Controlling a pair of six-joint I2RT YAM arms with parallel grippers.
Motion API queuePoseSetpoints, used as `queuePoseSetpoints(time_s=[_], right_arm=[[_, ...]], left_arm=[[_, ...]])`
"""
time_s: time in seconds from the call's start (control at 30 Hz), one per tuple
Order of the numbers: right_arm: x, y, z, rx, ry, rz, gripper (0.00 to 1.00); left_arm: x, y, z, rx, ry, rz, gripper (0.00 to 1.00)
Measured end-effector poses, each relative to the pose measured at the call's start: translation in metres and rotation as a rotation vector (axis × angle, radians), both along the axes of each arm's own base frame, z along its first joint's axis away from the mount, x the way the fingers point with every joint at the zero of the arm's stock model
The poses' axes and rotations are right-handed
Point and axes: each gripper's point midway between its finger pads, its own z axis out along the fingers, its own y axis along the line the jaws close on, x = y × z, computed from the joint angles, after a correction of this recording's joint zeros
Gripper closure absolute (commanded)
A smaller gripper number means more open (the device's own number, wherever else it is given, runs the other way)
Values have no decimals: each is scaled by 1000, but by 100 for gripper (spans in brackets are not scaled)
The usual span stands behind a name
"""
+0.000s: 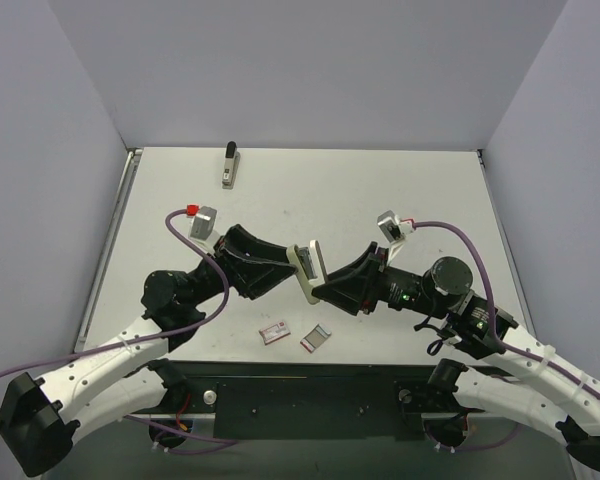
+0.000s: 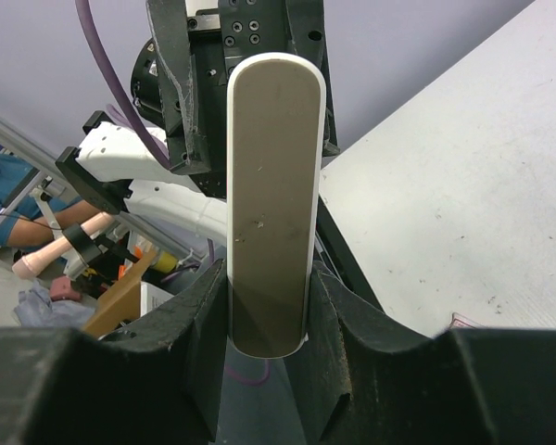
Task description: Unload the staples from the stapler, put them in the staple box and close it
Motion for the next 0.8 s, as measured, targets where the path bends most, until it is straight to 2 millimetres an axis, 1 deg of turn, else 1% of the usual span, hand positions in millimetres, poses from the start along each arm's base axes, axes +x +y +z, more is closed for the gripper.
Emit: queuePoseSetpoints(time_s=[0.3, 0.53, 0.6, 0.73, 0.77, 0.8], right_arm=[[1, 2, 4, 19, -4, 0, 100], [3, 5, -1, 14, 6, 0, 100], [3, 5, -1, 17, 6, 0, 100], [3, 5, 1, 24, 1, 2, 100], [3, 5, 2, 26, -1, 3, 100], [3, 5, 2, 27, -2, 2, 100]], left_arm=[[4, 1, 4, -34, -8, 14, 41], [8, 0, 0, -44, 0, 21, 43], [8, 0, 1, -49, -3, 23, 45], [9, 0, 2, -55, -4, 25, 55], [9, 0, 2, -56, -3, 25, 59], [9, 0, 2, -58, 0, 24, 60]])
